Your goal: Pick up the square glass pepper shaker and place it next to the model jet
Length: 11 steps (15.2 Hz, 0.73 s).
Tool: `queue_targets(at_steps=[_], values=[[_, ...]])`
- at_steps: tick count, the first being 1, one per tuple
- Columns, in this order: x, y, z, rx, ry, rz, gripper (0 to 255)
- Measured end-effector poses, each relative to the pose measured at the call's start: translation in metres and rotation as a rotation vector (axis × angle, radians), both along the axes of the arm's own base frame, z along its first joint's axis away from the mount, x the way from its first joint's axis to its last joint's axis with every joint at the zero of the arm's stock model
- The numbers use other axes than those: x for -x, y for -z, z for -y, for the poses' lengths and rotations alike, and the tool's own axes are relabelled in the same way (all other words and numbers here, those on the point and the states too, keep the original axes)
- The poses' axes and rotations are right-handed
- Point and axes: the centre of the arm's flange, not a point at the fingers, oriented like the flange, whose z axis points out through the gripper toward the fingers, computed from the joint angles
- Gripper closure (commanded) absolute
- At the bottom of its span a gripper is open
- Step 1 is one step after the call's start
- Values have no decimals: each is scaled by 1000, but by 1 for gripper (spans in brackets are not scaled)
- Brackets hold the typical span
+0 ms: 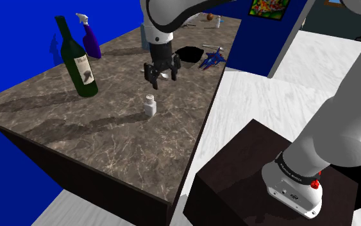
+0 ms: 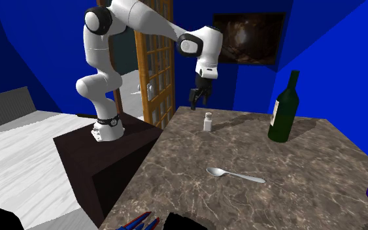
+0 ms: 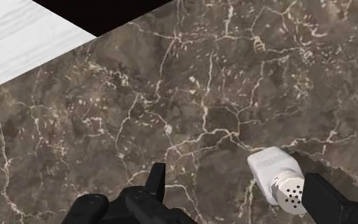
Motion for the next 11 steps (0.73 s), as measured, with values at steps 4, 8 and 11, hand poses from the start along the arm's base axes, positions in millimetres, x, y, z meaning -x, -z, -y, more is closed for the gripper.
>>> queue_targets(at_steps=[4,8,11], values=[[-31,29,-33,0,-13,-21,0],[-55,57,-61,1,-22,-39,0],[-55,73,-63,1,-23,-40,0]])
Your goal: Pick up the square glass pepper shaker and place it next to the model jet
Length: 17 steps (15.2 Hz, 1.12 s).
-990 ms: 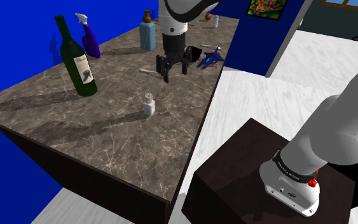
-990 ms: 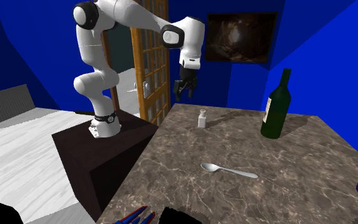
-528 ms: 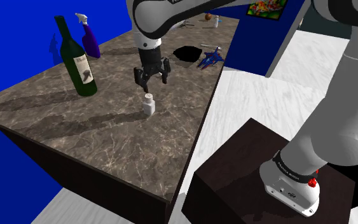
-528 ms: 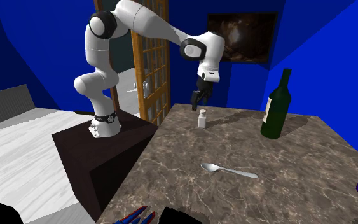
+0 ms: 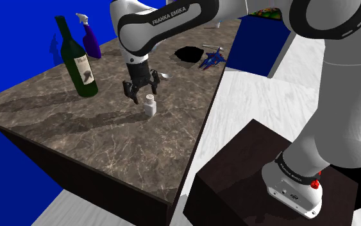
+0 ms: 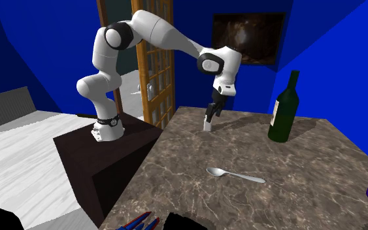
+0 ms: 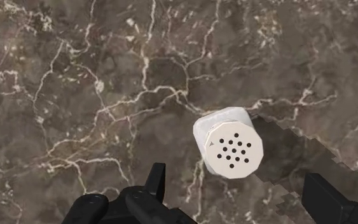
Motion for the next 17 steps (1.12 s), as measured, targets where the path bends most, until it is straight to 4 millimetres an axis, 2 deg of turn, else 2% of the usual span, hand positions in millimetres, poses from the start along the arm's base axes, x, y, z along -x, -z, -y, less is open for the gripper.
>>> queue_targets(at_steps=[4,10,11,17], values=[[3,20,0,0,0,0,0],[4,24,1,0,0,0,0],[4,24,1,0,0,0,255],[4,24,0,-1,-1,1,255]])
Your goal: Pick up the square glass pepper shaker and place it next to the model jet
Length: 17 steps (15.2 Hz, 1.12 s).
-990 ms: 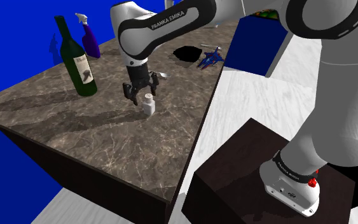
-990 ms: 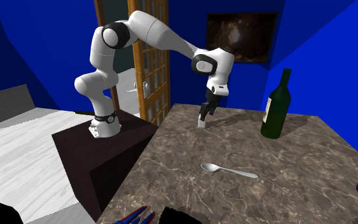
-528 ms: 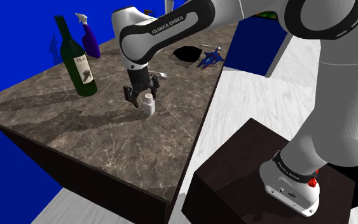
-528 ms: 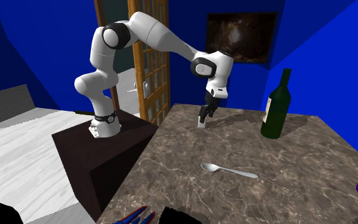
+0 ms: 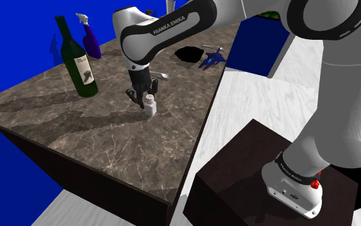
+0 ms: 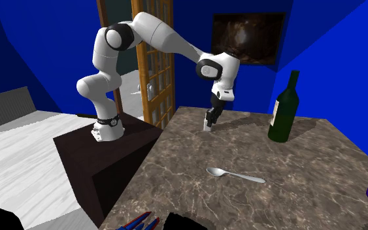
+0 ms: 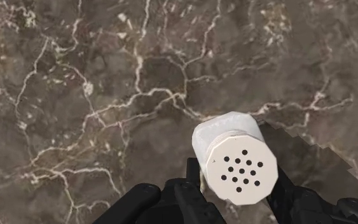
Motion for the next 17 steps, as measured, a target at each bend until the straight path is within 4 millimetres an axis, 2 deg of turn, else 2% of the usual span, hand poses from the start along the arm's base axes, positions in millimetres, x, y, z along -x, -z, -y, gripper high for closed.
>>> queue_targets(at_steps=[6,17], values=[[0,-6,0,0,0,0,255],[0,-64,1,0,0,0,255]])
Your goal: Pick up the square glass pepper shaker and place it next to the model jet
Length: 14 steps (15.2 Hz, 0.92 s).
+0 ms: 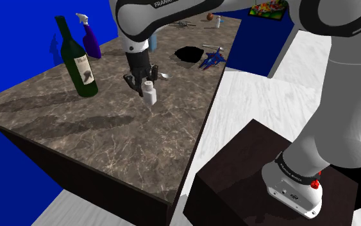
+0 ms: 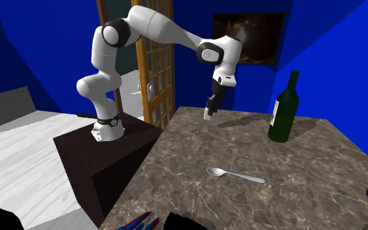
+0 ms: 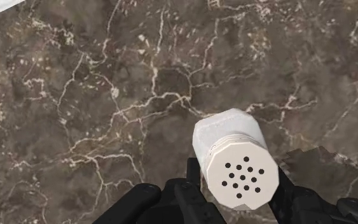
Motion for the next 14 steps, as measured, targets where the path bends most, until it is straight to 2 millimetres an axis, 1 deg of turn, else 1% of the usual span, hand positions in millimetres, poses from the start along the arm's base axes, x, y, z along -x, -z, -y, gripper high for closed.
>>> queue_targets(at_steps=[14], values=[[0,-73,0,0,0,0,255]])
